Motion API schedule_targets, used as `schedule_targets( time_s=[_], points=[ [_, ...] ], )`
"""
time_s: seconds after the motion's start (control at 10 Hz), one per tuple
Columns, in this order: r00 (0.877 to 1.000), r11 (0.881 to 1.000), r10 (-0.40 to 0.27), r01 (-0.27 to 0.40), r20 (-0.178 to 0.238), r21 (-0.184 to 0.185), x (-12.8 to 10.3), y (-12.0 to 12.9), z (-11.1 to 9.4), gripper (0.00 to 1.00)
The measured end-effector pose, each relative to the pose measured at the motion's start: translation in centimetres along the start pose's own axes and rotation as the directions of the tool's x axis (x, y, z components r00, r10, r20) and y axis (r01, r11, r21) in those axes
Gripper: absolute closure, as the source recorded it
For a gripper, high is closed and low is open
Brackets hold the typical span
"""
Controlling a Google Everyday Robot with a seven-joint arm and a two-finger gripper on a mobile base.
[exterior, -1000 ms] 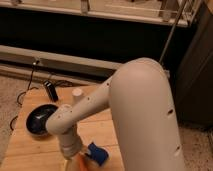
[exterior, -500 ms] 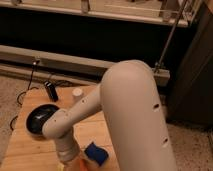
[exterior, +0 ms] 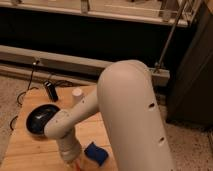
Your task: Drag the pepper across the table
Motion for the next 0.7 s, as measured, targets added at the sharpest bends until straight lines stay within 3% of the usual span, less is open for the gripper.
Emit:
schedule_targets(
  time_s=[0.7],
  points=[
    [0.999, 0.998, 0.016, -0.014, -0.035, 0.055, -1.1, -1.2, 0.4, 0.59]
  ],
)
